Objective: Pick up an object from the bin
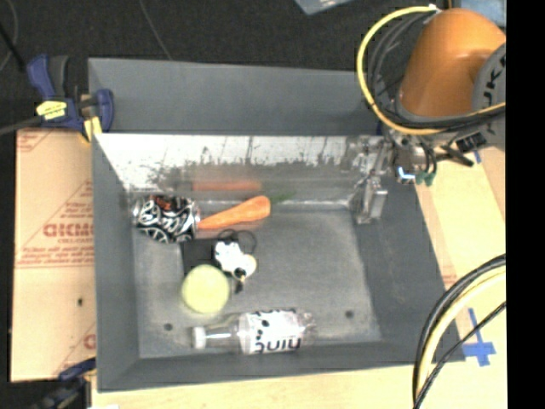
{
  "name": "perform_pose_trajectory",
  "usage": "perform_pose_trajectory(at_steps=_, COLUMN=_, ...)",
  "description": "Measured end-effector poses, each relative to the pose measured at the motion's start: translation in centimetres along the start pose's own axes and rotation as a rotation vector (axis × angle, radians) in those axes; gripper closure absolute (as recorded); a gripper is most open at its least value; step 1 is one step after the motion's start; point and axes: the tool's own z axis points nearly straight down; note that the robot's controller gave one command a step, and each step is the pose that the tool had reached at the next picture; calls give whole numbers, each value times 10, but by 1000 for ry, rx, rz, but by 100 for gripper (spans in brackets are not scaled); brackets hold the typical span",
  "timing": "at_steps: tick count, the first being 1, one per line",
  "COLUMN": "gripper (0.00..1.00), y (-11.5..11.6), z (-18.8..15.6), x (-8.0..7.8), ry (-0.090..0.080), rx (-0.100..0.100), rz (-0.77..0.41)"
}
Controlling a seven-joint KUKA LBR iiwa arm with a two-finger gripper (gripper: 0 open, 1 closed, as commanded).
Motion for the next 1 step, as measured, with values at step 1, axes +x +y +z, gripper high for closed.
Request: perform_pose_trajectory(at_steps=1, gripper=0, y=0, z=-5, x=-1, ry=-7, rx=1, rz=-1)
